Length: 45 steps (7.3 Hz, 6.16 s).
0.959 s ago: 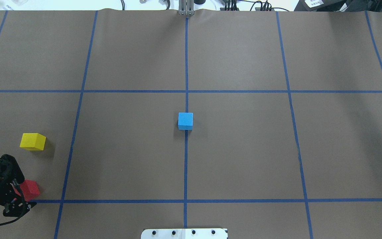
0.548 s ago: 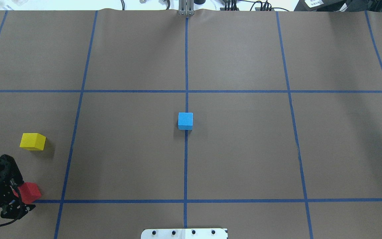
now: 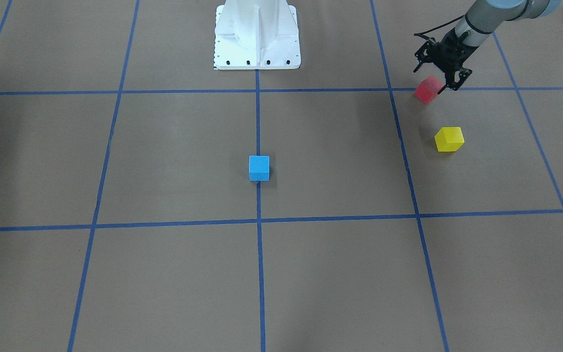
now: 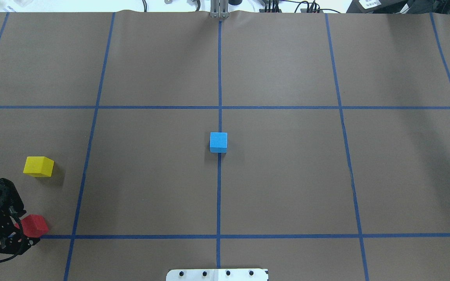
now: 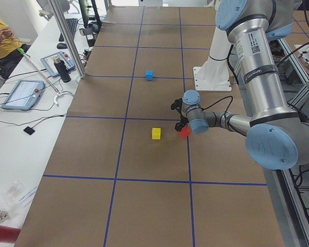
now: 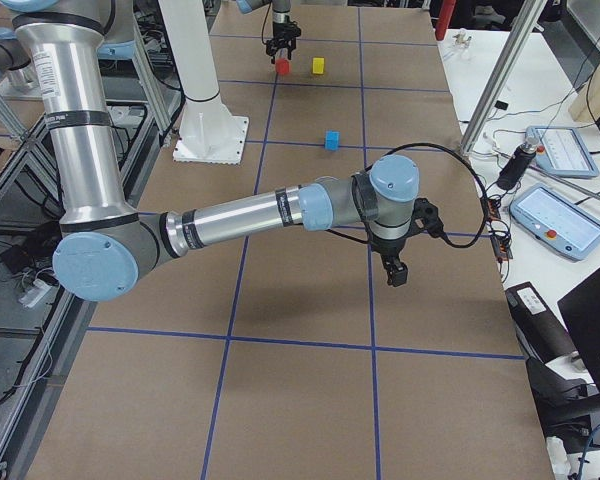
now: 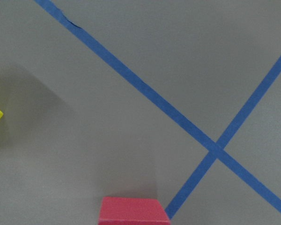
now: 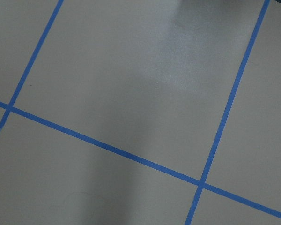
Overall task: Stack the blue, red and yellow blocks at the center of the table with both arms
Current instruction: 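Grasp the red cube with the left gripper and lift it, then carry the red cube over the blue cube and lower it on top, then hold the red cube on the blue cube, then open the left gripper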
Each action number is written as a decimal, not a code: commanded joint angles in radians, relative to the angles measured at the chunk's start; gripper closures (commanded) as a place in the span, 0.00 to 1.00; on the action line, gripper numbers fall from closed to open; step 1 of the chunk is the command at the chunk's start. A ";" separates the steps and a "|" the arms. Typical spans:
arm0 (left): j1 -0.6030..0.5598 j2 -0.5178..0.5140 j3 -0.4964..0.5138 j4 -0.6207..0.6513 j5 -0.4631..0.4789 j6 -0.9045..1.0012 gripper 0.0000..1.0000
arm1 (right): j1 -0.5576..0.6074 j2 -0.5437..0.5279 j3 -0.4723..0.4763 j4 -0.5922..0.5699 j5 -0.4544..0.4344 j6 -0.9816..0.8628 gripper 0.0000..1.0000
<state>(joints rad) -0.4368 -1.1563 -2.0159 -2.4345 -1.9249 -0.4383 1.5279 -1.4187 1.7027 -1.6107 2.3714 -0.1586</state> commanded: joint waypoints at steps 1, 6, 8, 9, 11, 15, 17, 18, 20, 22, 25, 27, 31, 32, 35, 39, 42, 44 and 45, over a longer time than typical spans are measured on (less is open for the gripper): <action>-0.008 -0.008 0.020 0.002 0.006 0.006 0.01 | 0.000 -0.002 0.000 0.000 -0.001 0.004 0.00; 0.007 -0.031 0.062 0.002 0.056 0.006 0.65 | 0.000 -0.014 0.000 0.003 -0.006 0.001 0.00; 0.003 -0.034 0.056 0.002 0.055 0.006 1.00 | 0.000 -0.016 0.000 0.003 -0.006 -0.004 0.00; -0.006 -0.037 0.045 0.002 0.046 0.003 1.00 | 0.000 -0.016 -0.002 0.002 -0.009 -0.004 0.00; -0.016 -0.039 -0.018 0.012 0.041 -0.040 1.00 | 0.001 -0.037 -0.005 -0.002 -0.012 0.008 0.00; -0.134 -0.496 -0.058 0.495 0.004 -0.325 1.00 | 0.035 -0.153 -0.009 0.005 -0.024 -0.005 0.00; -0.137 -0.845 -0.017 0.853 0.009 -0.426 1.00 | 0.049 -0.200 -0.005 0.005 -0.062 0.002 0.00; -0.132 -1.020 0.082 0.943 0.010 -0.510 1.00 | 0.049 -0.203 -0.006 0.005 -0.087 0.005 0.00; -0.129 -1.237 0.312 0.939 0.014 -0.612 1.00 | 0.048 -0.203 -0.009 0.005 -0.087 0.010 0.00; -0.129 -1.362 0.498 0.912 0.035 -0.634 1.00 | 0.048 -0.203 -0.011 0.005 -0.087 0.011 0.00; -0.129 -1.373 0.615 0.816 0.043 -0.634 0.88 | 0.048 -0.200 -0.011 0.003 -0.087 0.011 0.00; -0.119 -1.372 0.621 0.819 0.043 -0.635 0.74 | 0.049 -0.200 -0.011 0.003 -0.087 0.011 0.00; -0.100 -1.367 0.625 0.827 0.043 -0.714 0.45 | 0.048 -0.200 -0.009 0.005 -0.087 0.011 0.00; -0.100 -1.367 0.625 0.828 0.043 -0.717 0.45 | 0.048 -0.200 -0.009 0.005 -0.087 0.011 0.00; -0.105 -1.366 0.628 0.828 0.046 -0.715 0.42 | 0.048 -0.198 -0.008 0.005 -0.087 0.011 0.00; -0.108 -1.366 0.629 0.824 0.067 -0.708 0.40 | 0.048 -0.198 -0.009 0.005 -0.087 0.011 0.00; -0.103 -1.362 0.629 0.822 0.067 -0.706 0.30 | 0.048 -0.195 -0.009 0.003 -0.087 0.011 0.00; -0.103 -1.362 0.626 0.822 0.066 -0.706 0.27 | 0.048 -0.192 -0.011 0.005 -0.087 0.011 0.00; -0.103 -1.362 0.625 0.824 0.066 -0.706 0.27 | 0.048 -0.192 -0.011 0.005 -0.087 0.011 0.00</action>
<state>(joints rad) -0.5402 -2.5189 -1.3891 -1.6119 -1.8587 -1.1444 1.5754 -1.6115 1.6923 -1.6066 2.2841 -0.1473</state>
